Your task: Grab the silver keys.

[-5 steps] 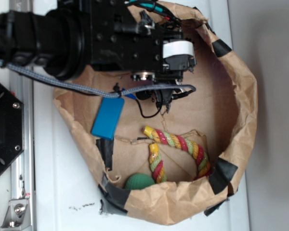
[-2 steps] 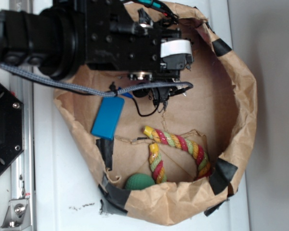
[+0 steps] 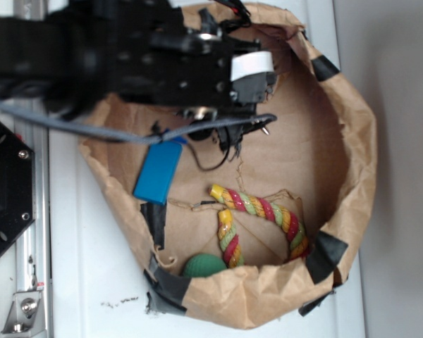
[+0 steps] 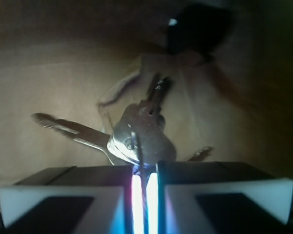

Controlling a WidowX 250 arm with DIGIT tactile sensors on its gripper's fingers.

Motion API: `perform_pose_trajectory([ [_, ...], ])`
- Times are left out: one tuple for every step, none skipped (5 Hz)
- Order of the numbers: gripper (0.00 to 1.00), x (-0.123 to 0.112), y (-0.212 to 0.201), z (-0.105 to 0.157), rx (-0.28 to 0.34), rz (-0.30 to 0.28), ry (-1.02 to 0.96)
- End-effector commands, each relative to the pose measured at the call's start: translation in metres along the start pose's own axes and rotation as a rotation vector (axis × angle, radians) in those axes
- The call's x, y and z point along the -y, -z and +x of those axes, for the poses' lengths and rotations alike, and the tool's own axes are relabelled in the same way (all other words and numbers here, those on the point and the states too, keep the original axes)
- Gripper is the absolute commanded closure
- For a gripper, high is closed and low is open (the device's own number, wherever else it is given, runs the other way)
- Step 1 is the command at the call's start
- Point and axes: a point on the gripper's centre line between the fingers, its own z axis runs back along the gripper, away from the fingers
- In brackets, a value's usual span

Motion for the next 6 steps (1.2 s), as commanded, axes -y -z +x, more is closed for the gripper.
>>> perform_pose_trajectory([
  [1.0, -0.007, -0.119, -0.017, -0.006, -0.285, 0.099],
  [1.0, -0.001, -0.107, -0.015, -0.003, -0.249, 0.106],
  [1.0, 0.003, -0.105, -0.011, 0.002, -0.239, 0.104],
  [1.0, 0.012, -0.099, -0.005, -0.03, -0.185, 0.105],
  [1.0, 0.024, -0.092, -0.001, -0.035, -0.152, 0.094],
  [1.0, 0.031, -0.086, 0.001, 0.006, -0.099, 0.072],
])
